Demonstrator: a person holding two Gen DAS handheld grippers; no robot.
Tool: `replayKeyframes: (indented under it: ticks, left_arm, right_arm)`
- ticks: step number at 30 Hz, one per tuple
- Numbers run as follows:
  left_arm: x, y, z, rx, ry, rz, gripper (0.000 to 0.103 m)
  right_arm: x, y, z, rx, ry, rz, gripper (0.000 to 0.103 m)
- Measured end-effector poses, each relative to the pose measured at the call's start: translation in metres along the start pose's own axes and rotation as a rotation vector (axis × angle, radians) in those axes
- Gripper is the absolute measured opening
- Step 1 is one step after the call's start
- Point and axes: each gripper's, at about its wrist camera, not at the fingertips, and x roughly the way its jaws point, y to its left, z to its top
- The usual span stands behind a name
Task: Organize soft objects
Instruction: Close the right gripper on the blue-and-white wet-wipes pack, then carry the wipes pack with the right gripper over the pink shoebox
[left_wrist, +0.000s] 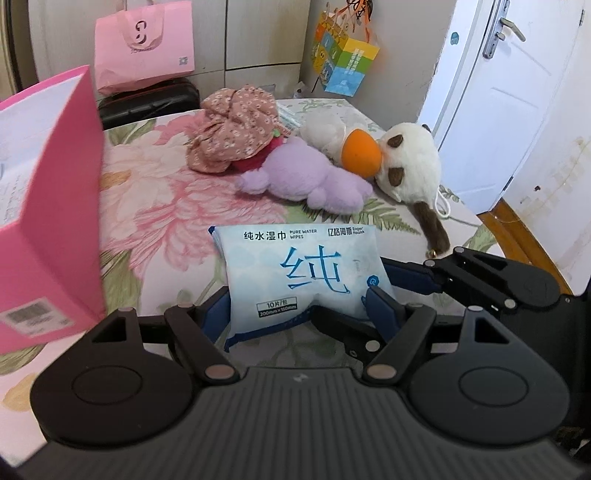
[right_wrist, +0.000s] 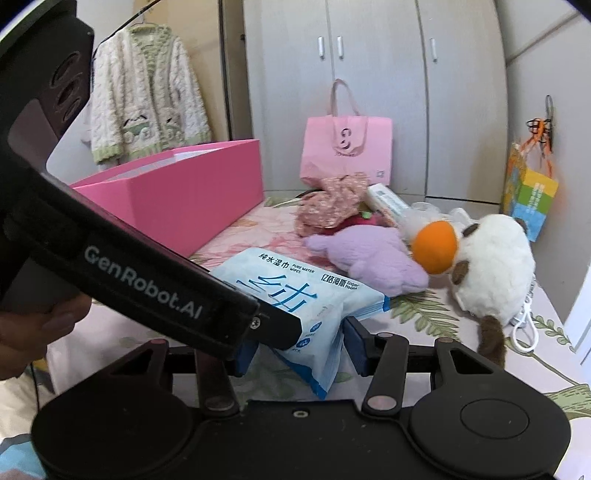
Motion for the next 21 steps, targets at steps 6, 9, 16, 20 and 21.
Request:
replayKeyframes:
  ticks: [6, 9, 16, 20, 21]
  left_arm:
    - [-0.031, 0.013, -0.012, -0.056, 0.022, 0.018, 0.076]
    - [-0.050, 0.020, -0.019, -0.082, 0.027, 0.028, 0.076]
    - [-0.099, 0.038, -0.032, -0.150, 0.036, 0.052, 0.076]
    - [-0.126, 0.050, -0.034, -0.200, 0.037, 0.071, 0.076]
    - [-0.134, 0.055, -0.034, -0.218, 0.042, 0.072, 0.076]
  right_arm:
    - [-0.011, 0.024, 0.010, -0.033, 0.051, 0.063, 0.056]
    - [-0.015, 0.038, 0.017, -0.055, 0.081, 0.100, 0.056]
    - [-0.032, 0.079, 0.033, -0.173, 0.101, 0.178, 0.056]
    - [-0.042, 0.103, 0.046, -0.251, 0.075, 0.195, 0.056]
    - [-0.045, 0.109, 0.050, -0.271, 0.070, 0.206, 0.056]
